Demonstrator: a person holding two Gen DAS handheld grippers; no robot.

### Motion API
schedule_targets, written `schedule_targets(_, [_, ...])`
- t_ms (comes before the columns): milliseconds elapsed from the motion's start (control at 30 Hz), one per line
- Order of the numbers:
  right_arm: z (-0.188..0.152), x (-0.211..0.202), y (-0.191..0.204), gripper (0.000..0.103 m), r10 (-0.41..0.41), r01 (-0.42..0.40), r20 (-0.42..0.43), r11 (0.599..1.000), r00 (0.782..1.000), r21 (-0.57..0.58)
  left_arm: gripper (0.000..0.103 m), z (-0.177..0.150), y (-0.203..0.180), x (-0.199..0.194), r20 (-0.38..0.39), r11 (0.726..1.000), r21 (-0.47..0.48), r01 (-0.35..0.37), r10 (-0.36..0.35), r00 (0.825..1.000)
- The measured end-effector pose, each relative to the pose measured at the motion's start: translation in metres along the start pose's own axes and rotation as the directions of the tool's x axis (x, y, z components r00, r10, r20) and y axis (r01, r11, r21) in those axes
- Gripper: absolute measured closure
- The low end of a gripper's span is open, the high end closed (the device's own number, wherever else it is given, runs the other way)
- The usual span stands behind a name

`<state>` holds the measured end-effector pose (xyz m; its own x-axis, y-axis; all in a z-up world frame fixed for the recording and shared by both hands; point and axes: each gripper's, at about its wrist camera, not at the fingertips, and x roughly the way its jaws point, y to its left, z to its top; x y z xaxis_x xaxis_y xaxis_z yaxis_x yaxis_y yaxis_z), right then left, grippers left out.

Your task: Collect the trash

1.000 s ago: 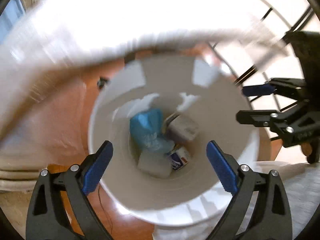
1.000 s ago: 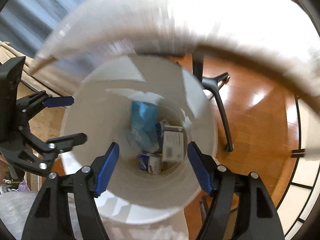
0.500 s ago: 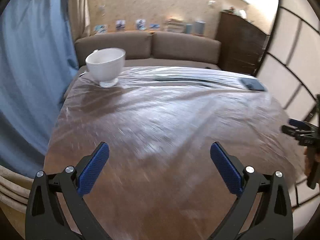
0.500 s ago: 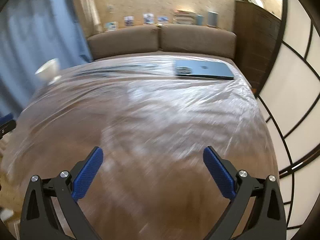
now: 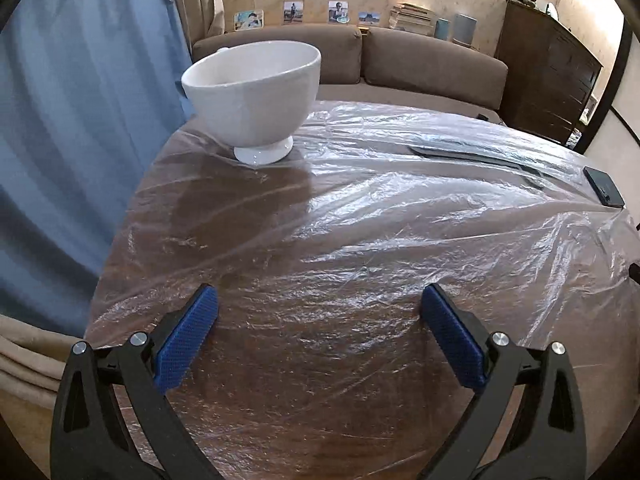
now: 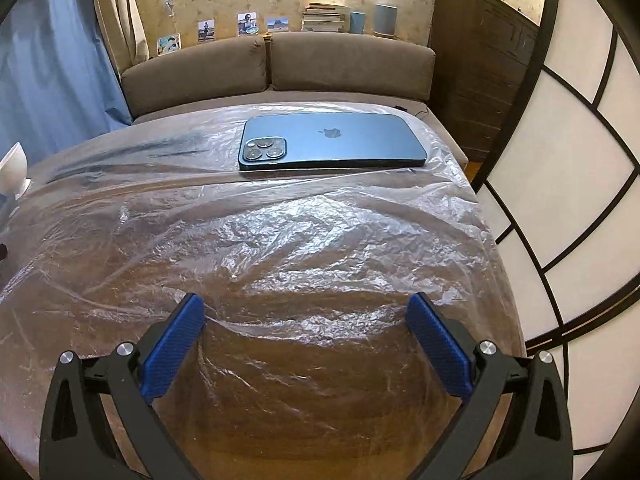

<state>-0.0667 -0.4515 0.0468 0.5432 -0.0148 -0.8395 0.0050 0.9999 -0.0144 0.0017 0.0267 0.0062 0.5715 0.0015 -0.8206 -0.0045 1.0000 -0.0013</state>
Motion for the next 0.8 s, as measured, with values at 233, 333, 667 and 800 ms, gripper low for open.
schedule_targets(233, [-0.0013,-0.0035,-0.0005,0.004,0.001,-0.001,0.001,1.000,1.000,-0.001,0.001,0.0046,0.0001,0.0059,-0.001,1.000,-0.002,-0.001,0.001,1.000])
schedule_targets(333, [-0.0015,-0.0036,-0.0001,0.004,0.001,-0.001,0.001,1.000,1.000,-0.001,0.001,0.0047,-0.0004,0.0049,-0.001,1.000,-0.001,-0.002,0.002,1.000])
schedule_targets(667, [-0.0010,-0.0035,-0.0008,0.004,0.002,-0.002,0.001,1.000,1.000,0.000,0.001,0.0048,-0.0004,0.0051,-0.001,1.000,-0.001,-0.002,0.002,1.000])
schedule_targets(800, [-0.0011,-0.0036,-0.0008,0.004,0.002,-0.002,0.001,1.000,1.000,0.000,0.001,0.0048,-0.0005,0.0050,-0.001,1.000,-0.001,-0.002,0.002,1.000])
